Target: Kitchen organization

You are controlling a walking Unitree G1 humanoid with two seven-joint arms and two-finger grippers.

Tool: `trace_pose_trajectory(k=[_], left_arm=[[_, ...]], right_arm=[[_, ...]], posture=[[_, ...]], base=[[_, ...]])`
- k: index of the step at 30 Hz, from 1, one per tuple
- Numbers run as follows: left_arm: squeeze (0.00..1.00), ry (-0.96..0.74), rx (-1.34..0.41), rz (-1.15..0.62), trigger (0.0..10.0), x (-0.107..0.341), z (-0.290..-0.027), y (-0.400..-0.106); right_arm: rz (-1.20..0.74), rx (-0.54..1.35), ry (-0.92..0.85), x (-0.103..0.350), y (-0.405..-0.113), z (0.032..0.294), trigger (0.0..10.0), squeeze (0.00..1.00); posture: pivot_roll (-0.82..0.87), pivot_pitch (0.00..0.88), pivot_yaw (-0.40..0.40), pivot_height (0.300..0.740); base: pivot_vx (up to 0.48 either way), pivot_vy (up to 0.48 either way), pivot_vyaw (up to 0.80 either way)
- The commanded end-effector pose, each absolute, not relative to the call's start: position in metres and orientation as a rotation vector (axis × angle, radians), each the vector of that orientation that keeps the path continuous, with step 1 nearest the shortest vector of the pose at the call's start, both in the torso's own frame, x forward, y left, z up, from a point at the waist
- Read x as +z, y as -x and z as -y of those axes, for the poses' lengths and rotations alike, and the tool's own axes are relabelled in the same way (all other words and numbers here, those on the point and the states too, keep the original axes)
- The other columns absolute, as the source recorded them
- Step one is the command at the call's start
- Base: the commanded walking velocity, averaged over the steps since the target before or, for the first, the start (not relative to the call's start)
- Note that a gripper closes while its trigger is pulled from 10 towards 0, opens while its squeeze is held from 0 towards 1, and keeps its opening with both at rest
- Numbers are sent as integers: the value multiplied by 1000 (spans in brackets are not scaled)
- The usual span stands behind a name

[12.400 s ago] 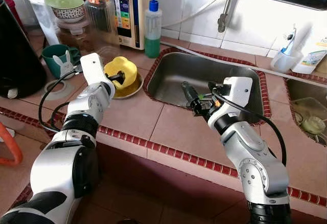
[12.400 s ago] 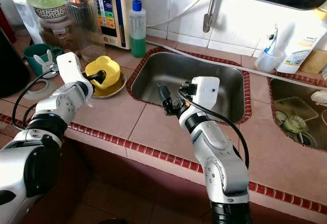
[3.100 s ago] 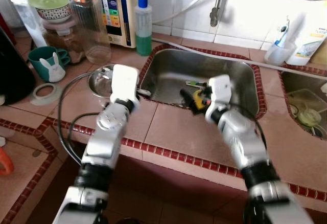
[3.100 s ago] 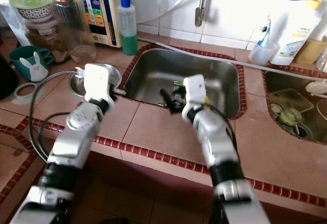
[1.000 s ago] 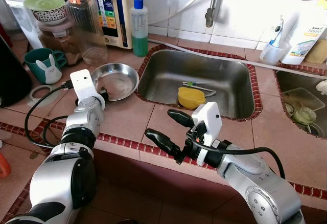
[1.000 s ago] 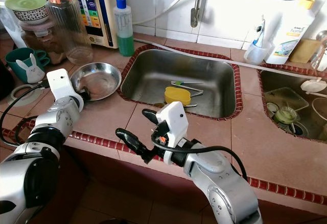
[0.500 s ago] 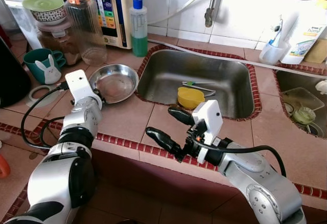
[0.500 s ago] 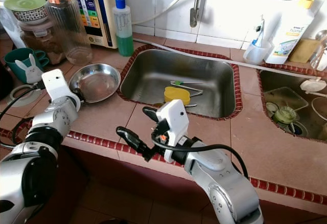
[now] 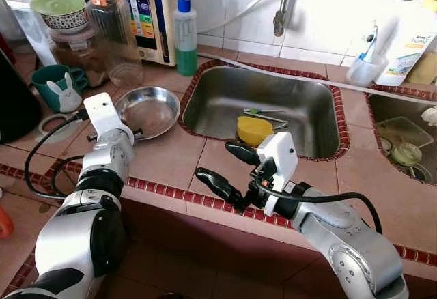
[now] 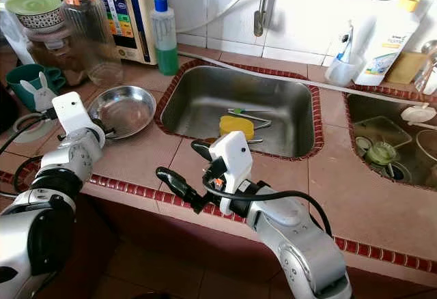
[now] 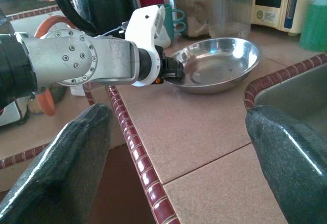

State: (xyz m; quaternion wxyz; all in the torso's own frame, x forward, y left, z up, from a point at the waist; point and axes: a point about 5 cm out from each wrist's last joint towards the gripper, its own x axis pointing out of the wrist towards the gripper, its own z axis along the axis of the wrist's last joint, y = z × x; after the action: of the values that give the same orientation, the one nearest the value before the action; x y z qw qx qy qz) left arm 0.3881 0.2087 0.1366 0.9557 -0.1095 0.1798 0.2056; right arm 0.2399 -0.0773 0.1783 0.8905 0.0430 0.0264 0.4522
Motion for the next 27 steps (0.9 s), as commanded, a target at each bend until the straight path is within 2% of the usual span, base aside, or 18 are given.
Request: trace_pose_trajectory(k=[1, 7, 17, 19, 23, 27], left_arm=[[0, 216, 427, -434, 0, 121, -209, -382], [0, 251, 414, -385, 0, 120, -207, -381], [0, 175, 395, -300, 0, 123, -206, -381], [0, 131, 368, -234, 0, 132, -203, -384], [0, 13, 184, 120, 0, 180, -177, -390], [0, 1, 111, 223, 0, 193, -163, -389]], right_arm=[[-41, 934, -77, 181, -242, 78, 10000, 0], [-37, 921, -72, 181, -244, 80, 10000, 0], [-33, 900, -57, 181, -246, 83, 10000, 0], [-22, 896, -64, 183, -247, 82, 10000, 0], [7, 793, -123, 186, -260, 90, 10000, 0], [29, 698, -222, 190, -270, 96, 10000, 0]], posture=[[58, 31, 19, 740], [55, 28, 20, 740], [57, 27, 17, 740], [57, 26, 17, 740], [61, 27, 15, 740], [63, 26, 10, 740]], base=[[0, 0, 0], [0, 0, 0], [0, 0, 0], [0, 0, 0], [0, 0, 0], [0, 0, 0]])
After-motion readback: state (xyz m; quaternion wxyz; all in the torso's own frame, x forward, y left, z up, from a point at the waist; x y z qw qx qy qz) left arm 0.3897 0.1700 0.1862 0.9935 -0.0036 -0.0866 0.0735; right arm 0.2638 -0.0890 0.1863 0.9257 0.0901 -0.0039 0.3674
